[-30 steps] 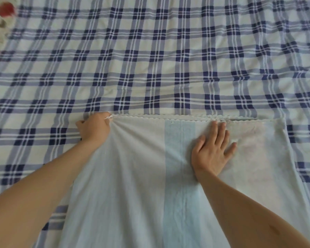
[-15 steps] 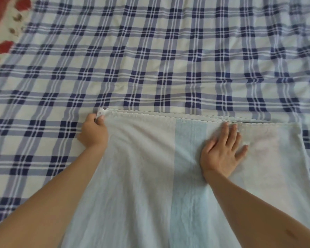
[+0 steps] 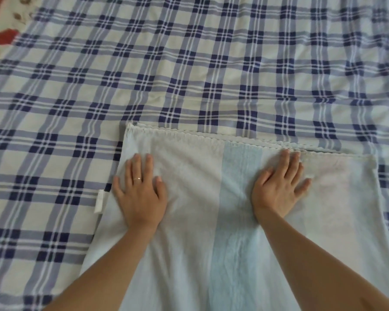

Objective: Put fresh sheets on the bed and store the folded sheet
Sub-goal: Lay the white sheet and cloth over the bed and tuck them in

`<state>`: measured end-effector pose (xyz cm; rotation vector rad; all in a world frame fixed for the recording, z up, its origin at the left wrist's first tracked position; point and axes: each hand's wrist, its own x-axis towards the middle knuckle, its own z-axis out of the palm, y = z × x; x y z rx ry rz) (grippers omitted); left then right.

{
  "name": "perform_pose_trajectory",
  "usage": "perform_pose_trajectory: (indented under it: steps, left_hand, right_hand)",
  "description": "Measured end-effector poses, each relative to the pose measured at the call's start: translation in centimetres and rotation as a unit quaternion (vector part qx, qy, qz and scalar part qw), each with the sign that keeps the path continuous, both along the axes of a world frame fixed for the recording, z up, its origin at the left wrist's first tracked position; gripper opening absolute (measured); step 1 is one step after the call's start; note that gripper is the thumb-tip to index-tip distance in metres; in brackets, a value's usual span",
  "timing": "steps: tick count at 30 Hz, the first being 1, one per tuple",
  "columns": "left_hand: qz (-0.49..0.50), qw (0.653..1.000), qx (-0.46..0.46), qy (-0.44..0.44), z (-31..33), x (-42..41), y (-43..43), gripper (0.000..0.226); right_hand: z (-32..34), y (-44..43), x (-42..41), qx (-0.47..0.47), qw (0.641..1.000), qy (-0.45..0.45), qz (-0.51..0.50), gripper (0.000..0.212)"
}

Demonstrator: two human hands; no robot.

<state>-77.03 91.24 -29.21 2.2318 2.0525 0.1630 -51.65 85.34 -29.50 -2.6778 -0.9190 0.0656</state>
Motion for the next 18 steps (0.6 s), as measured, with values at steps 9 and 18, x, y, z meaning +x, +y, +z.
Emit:
perform_pose_trajectory:
  steps: [9,18]
  left_hand:
    - [-0.010,1.000,0.007,0.017,-0.6,0.3,0.6,0.058]
    - [-0.010,1.000,0.009,0.018,-0.4,0.3,0.7,0.059]
  right_hand:
    - [1.2,2.9,2.5,0.021,0.936,-0.100,0.337,0.038]
    - [3.8,7.7,1.2,-0.061,0.910,-0.036,0.408,0.048]
